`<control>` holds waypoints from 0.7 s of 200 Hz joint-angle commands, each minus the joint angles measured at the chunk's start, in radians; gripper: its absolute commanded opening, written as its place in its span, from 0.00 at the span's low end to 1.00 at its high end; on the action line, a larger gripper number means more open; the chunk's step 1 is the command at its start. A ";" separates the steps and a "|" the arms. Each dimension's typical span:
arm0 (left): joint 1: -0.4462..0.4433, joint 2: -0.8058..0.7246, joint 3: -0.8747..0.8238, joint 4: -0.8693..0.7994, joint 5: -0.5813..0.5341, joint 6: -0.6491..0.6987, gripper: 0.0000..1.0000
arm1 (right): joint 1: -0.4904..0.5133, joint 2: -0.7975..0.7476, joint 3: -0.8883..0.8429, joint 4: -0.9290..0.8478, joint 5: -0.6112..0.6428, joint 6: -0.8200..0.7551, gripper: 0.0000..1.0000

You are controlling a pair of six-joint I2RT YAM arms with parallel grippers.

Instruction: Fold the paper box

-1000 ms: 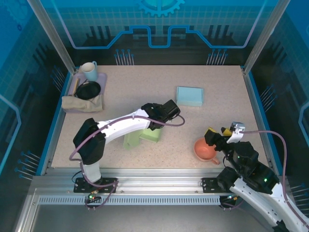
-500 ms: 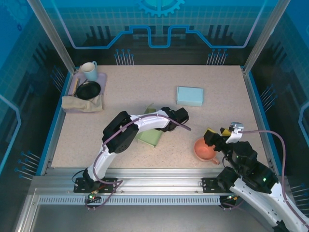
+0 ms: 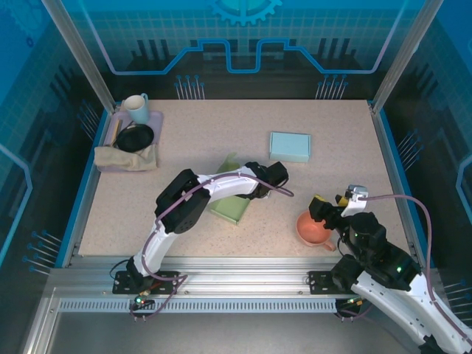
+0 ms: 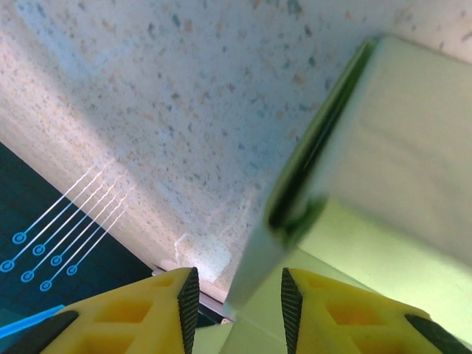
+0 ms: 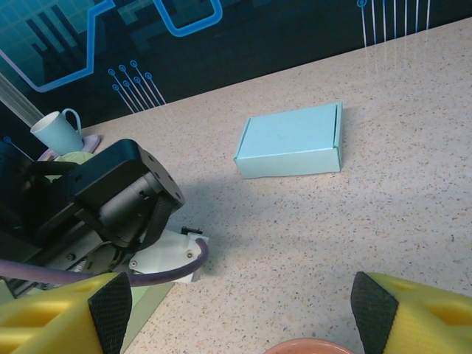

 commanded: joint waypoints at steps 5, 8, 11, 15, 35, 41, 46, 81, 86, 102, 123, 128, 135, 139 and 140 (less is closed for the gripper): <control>0.001 -0.110 -0.024 0.009 0.011 -0.037 0.37 | 0.000 0.008 -0.010 0.006 0.029 -0.018 0.81; 0.001 -0.115 -0.024 0.009 0.012 -0.041 0.37 | 0.000 0.010 -0.012 0.007 0.028 -0.018 0.81; 0.000 -0.121 -0.026 0.010 0.013 -0.044 0.38 | 0.000 0.012 -0.012 0.007 0.028 -0.019 0.81; 0.001 -0.129 -0.027 0.013 0.011 -0.046 0.38 | 0.000 0.015 -0.012 0.008 0.027 -0.019 0.81; 0.000 -0.162 -0.020 0.019 0.017 -0.071 0.38 | 0.001 0.031 -0.012 0.013 0.022 -0.022 0.81; -0.001 -0.173 -0.021 0.024 0.022 -0.077 0.38 | -0.001 0.036 -0.013 0.014 0.020 -0.023 0.81; -0.003 -0.182 -0.020 0.029 0.025 -0.083 0.38 | 0.000 0.039 -0.012 0.016 0.018 -0.025 0.81; -0.018 -0.232 0.004 0.095 0.038 -0.187 0.38 | 0.000 0.057 -0.012 0.030 -0.009 -0.038 0.82; -0.022 -0.242 0.008 0.103 0.044 -0.212 0.38 | -0.002 0.060 -0.012 0.033 -0.015 -0.041 0.82; -0.031 -0.273 0.020 0.120 0.071 -0.300 0.38 | -0.001 0.072 -0.016 0.051 -0.041 -0.056 0.82; -0.040 -0.330 0.011 0.152 0.087 -0.429 0.39 | -0.001 0.100 -0.021 0.078 -0.084 -0.075 0.85; -0.043 -0.348 0.002 0.163 0.084 -0.457 0.39 | -0.001 0.109 -0.022 0.086 -0.095 -0.082 0.85; -0.050 -0.375 -0.013 0.182 0.079 -0.499 0.39 | -0.001 0.123 -0.023 0.095 -0.110 -0.088 0.85; -0.054 -0.394 -0.023 0.192 0.076 -0.518 0.39 | -0.001 0.132 -0.023 0.099 -0.118 -0.091 0.85; -0.055 -0.400 -0.027 0.196 0.075 -0.525 0.39 | -0.001 0.134 -0.024 0.099 -0.120 -0.092 0.85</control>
